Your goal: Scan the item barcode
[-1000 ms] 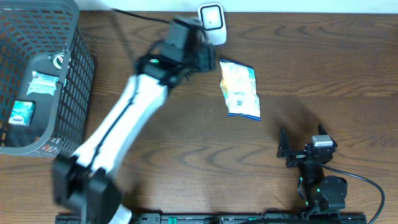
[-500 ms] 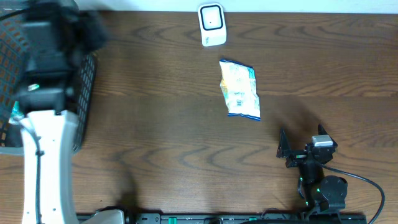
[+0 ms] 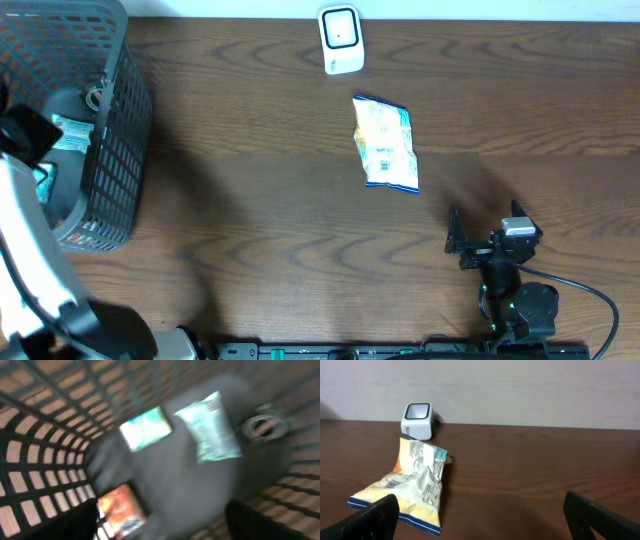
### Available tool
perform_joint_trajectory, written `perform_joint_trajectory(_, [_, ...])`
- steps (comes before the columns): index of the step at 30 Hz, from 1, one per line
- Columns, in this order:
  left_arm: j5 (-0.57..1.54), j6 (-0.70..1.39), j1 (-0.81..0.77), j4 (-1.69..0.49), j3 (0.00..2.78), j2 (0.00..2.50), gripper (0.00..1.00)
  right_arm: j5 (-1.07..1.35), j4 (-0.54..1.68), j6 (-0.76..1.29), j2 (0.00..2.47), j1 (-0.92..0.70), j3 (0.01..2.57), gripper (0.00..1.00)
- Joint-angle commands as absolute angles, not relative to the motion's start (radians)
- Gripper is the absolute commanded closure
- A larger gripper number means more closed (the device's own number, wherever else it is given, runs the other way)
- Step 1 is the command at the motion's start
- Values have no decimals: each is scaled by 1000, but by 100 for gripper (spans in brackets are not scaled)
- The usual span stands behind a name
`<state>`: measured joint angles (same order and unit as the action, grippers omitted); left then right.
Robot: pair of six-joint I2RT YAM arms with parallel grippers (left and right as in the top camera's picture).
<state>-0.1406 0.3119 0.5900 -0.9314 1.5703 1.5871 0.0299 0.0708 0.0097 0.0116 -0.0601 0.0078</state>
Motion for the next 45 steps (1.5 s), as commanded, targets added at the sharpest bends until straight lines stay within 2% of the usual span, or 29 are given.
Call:
perform_joint_trajectory(1, [-154,300,620,-969,1588,1651,6,36,74,6,7,-51,6,1])
perform_joint_trajectory(7, [-145,303,629,-1043,1584,1781,5,36,74,6,7,-51,6,1])
perform_joint_trajectory(17, [-143,501,629,-1097,1555,1902,4,36,74,6,7,-51,6,1])
perform_joint_trajectory(33, [-143,511,629,-1125,1552,2066,4,36,74,6,7,-51,6,1])
perform_joint_trajectory(35, [-143,511,630,-1125,1552,2078,6,36,74,6,7,-51,6,1])
perform_joint_trajectory(38, [-143,511,629,-1129,1552,2093,25,36,74,6,7,-51,6,1])
perform_joint_trajectory(42, [-143,511,630,-1128,1543,2095,27,36,74,6,7,-51,6,1])
perform_joint_trajectory(45, [-143,511,630,-1128,1542,2095,35,36,74,6,7,-51,6,1])
